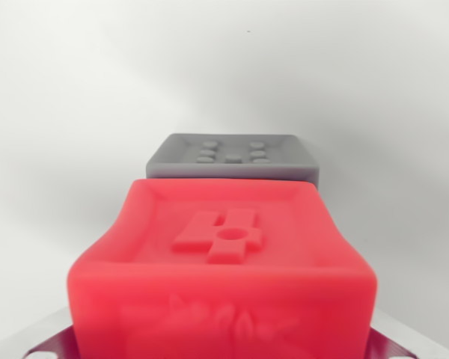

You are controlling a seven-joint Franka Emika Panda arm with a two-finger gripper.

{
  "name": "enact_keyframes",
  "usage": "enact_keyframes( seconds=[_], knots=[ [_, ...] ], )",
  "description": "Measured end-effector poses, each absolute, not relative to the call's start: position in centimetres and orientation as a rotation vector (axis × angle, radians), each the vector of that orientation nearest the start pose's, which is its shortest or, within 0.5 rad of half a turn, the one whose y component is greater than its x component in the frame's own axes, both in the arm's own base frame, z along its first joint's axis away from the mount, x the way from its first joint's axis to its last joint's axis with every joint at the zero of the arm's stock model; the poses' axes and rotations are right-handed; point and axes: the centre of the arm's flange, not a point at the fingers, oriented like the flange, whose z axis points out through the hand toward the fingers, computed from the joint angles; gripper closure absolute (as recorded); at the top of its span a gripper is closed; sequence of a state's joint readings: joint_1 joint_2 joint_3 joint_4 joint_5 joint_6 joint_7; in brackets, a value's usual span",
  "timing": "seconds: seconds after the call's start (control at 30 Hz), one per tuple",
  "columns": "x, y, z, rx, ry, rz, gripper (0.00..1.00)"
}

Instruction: Destack cube

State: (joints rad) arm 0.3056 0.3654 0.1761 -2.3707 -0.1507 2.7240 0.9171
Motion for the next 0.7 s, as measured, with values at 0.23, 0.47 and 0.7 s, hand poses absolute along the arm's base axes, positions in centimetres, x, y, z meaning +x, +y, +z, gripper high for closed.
enact_keyframes(
  seconds=[0.23, 0.47, 0.7],
  knots=[
    [44.3, 24.3, 18.1, -3.105, 0.482, 0.003, 1.00],
    [44.3, 24.3, 19.2, -3.105, 0.482, 0.002, 1.00],
    [44.3, 24.3, 20.5, -3.105, 0.485, 0.000, 1.00]
  ],
)
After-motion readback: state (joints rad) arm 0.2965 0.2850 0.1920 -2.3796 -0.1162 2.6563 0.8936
